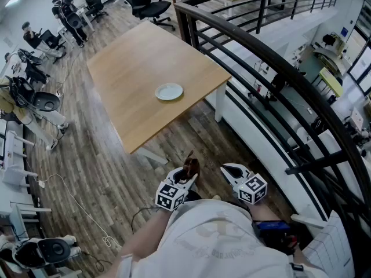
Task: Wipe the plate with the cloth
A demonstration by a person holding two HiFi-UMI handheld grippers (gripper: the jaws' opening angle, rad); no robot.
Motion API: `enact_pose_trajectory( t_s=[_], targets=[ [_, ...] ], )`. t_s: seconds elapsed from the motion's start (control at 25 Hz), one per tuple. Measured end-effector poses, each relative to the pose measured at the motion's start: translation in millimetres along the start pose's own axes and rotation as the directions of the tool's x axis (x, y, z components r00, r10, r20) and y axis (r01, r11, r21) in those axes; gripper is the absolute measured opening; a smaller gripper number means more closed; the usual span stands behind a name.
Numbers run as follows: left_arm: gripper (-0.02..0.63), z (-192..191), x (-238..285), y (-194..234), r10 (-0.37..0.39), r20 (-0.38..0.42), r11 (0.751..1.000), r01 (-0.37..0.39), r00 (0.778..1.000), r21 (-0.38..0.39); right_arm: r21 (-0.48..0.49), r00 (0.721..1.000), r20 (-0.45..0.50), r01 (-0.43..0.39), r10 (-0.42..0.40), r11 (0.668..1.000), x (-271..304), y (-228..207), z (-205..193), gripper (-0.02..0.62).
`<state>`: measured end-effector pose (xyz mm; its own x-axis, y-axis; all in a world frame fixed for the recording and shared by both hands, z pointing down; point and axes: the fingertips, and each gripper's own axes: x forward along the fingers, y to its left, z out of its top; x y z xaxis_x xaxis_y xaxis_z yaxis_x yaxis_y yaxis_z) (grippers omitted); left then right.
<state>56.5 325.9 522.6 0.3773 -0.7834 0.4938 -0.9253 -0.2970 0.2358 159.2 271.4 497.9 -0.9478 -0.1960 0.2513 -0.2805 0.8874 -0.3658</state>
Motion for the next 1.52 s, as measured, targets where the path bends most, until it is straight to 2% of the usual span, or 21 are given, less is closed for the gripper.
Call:
enact_pose_trajectory(
  t_s=[0.4,0.72,0.92,1.12,1.52],
  targets=[
    [0.17,-3.6,-8.3,-10.0,0.003,0.016,1.0,-0.003,1.0,-0.004,-0.003,0.999,0.042,-0.006,0.006,1.0,-3.8,7.1,7.2,0.015],
    [0.169,-19.4,-31.2,-5.6,-0.002,0.024,1.0,0.002,1.0,-0.018,-0.025,1.0,-0.009,0.005,-0.006,1.0,3.2,25.7,-9.5,0.015],
    [0.17,23.2,-33.2,35.8,0.09,0.108,0.996,-0.089,0.99,-0.008,-0.094,0.998,0.017,-0.06,0.062,0.994,49.6,14.1,39.8,0.015],
    [0.169,1.7,-24.0,16.6,0.033,0.054,0.999,-0.031,0.998,-0.042,-0.053,1.0,-0.01,-0.027,0.027,0.998,33.7,15.2,31.3,0.015],
    [0.169,18.7,-1.3,54.3,0.028,0.05,0.998,-0.025,0.998,-0.052,-0.04,0.999,-0.025,-0.026,0.025,0.999,69.4,-13.0,45.2,0.015]
  ],
)
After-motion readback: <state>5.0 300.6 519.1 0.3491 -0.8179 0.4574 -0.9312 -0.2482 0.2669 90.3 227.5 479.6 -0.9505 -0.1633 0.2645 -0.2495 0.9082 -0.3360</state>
